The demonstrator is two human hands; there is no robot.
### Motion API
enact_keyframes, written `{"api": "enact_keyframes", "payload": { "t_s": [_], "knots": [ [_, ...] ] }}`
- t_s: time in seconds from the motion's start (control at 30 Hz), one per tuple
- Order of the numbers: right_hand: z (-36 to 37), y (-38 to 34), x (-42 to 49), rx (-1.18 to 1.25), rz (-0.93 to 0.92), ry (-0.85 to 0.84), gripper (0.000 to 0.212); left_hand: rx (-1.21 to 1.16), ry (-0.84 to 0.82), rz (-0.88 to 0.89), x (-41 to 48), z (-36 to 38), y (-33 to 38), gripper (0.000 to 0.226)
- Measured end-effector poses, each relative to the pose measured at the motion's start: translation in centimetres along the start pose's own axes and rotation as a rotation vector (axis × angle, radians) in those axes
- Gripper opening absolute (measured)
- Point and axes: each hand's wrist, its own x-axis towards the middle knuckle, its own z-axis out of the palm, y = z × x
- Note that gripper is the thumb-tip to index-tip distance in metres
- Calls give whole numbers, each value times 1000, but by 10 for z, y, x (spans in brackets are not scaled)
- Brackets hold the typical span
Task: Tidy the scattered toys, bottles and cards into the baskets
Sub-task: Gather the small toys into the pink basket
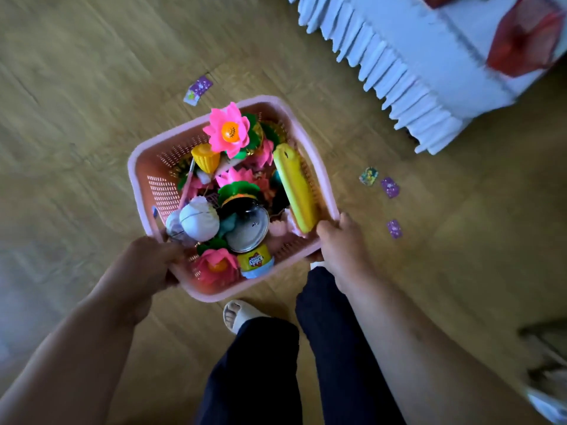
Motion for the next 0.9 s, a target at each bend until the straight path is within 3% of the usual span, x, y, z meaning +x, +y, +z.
{"api": "enact_keyframes", "payload": {
  "t_s": [0.1,0.17,0.33,0.5,0.63,0.83,0.9],
  "knots": [
    [-19,19,-27,93,58,9,19,116,-28,-6,-13,4,3,13],
    [-33,33,-40,113,72,18,19,187,-72,-25,-22,12,4,21],
    [-71,67,-59,199,97,30,30,198,-186,-32,-51,52,4,20],
    [-114,104,-82,252,123,56,30,268,-235,-28,-83,88,-5,44],
    [-157,142,-97,338,146,53,30,299,-285,-6,-113,130,-20,28],
    [-237,181,-127,372,63,71,31,307,-323,43,-179,194,-29,44],
    [-264,184,-135,370,40,121,28,296,-330,67,-194,215,-28,31]
  ]
}}
